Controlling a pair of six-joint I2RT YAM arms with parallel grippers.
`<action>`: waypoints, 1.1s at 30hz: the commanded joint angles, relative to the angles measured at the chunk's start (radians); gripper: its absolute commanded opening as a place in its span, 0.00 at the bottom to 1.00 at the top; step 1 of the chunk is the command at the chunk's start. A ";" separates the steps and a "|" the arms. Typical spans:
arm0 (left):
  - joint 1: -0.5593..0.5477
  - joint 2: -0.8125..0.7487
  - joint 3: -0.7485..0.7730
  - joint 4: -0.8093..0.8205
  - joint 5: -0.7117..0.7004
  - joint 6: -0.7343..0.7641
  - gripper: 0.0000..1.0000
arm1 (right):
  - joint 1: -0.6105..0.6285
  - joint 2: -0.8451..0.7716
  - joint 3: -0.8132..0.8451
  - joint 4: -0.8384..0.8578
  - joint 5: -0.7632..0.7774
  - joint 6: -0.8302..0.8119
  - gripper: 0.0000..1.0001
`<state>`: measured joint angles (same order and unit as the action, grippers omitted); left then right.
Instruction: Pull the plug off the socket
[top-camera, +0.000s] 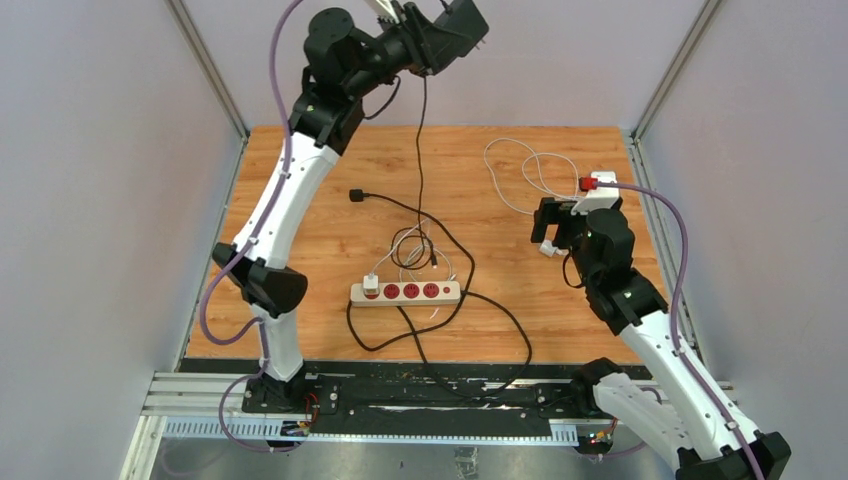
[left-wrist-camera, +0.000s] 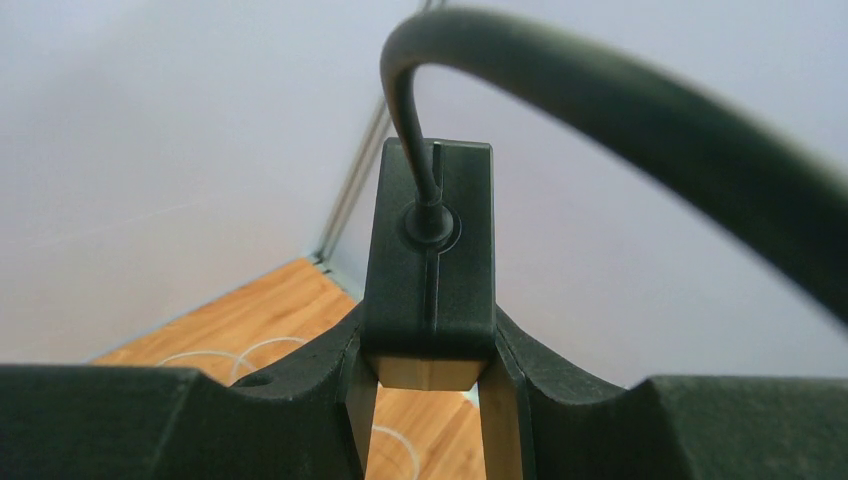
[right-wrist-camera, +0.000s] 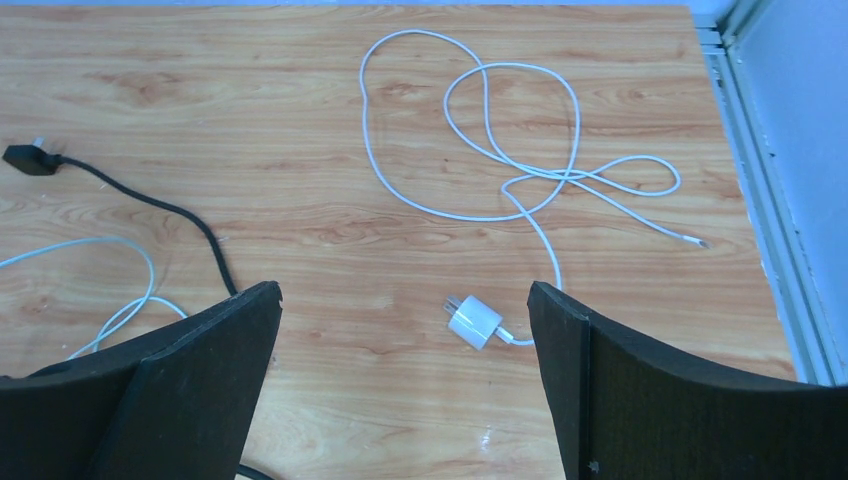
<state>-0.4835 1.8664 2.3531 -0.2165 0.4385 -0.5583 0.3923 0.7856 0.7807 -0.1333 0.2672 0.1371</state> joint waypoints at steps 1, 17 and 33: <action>-0.038 0.070 0.118 0.212 0.061 -0.180 0.00 | -0.009 -0.045 -0.037 0.039 0.105 -0.003 0.99; -0.224 0.177 -0.008 0.316 -0.019 -0.093 0.00 | -0.009 -0.103 -0.067 0.048 0.158 -0.016 0.99; -0.294 0.599 0.074 0.231 -0.392 0.122 0.00 | -0.010 -0.150 -0.119 0.065 0.212 0.019 0.99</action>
<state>-0.7464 2.4542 2.3848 0.0105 0.1612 -0.5076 0.3923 0.6399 0.6750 -0.0963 0.4500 0.1387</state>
